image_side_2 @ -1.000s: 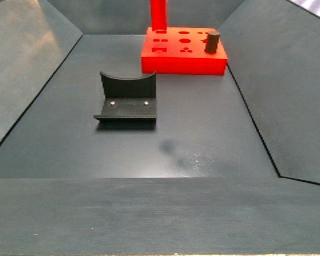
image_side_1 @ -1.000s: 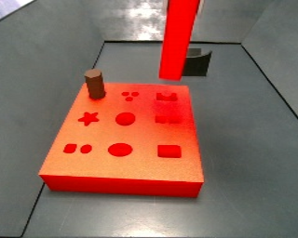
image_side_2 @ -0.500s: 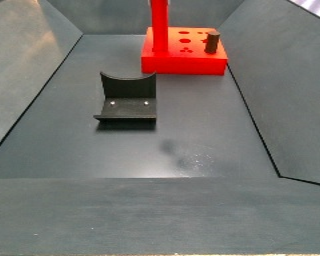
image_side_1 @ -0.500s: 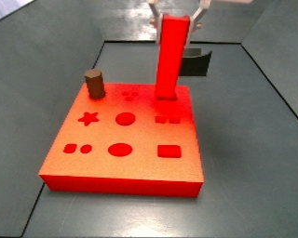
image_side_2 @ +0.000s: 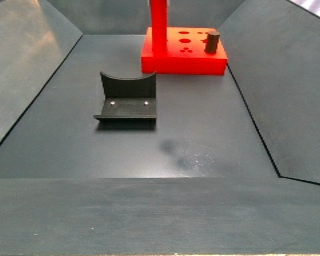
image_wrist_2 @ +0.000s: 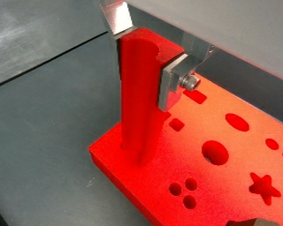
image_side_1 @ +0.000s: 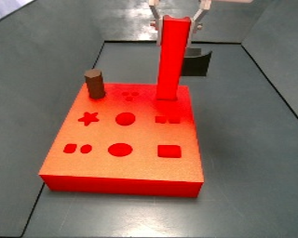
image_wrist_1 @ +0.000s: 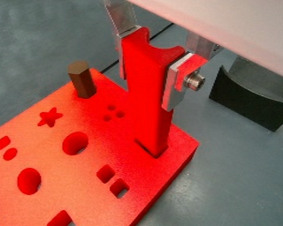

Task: Pick up the arch object. Move up. Place the arch object on the fixture. Regrasp the arch object. Move to above the board. Insert the arch object.
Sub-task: Insert the arch object.

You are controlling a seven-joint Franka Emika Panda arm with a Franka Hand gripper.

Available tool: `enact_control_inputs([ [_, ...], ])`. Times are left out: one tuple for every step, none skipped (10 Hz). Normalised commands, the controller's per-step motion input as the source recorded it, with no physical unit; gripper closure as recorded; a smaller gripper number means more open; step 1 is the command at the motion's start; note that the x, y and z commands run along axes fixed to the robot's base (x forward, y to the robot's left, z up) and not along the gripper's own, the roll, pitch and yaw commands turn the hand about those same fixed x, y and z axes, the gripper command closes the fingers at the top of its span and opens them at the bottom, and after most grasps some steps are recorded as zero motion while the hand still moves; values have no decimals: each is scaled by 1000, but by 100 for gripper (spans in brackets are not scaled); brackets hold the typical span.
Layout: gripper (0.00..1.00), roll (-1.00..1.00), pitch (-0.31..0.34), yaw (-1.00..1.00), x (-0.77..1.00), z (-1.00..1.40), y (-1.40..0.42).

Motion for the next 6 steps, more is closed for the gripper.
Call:
enact_control_inputs([
  [100, -74, 0, 97, 0, -466, 0],
  [100, 0, 44, 169, 0, -540, 0],
  [100, 0, 20, 354, 0, -411, 0],
  [100, -10, 0, 343, 11, -354, 0],
  [100, -157, 0, 86, 154, -349, 0],
  [100, -241, -60, -223, 269, -357, 34],
])
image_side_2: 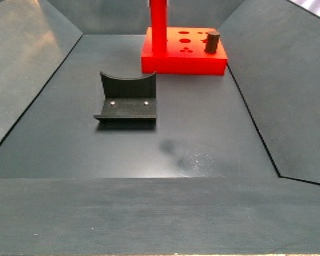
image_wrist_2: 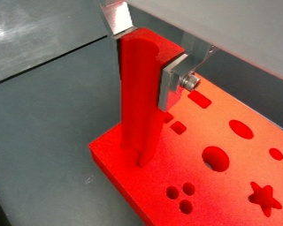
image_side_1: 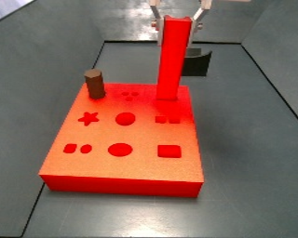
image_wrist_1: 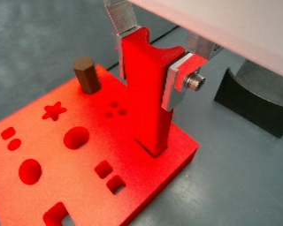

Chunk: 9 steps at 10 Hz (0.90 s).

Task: Pick up the arch object. Move up. Place the arch object on the fixture. Regrasp the arch object. Move to above the board. Insert the arch object.
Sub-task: Insert the arch object.

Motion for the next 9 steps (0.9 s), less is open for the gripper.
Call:
enact_control_inputs([
  [100, -204, -39, -334, 283, -334, 103],
  [100, -220, -47, -391, 251, -326, 114],
  [100, -194, -51, -366, 160, -351, 100],
  [100, -131, -36, -277, 71, -357, 89],
  [100, -64, -43, -211, 0, -323, 26],
  [100, -60, -74, -140, 0, -214, 0],
  [100, -26, -80, 0, 0, -114, 0],
  [100, 0, -61, 0, 0, -46, 0],
  [100, 0, 0, 0, 0, 0, 0],
])
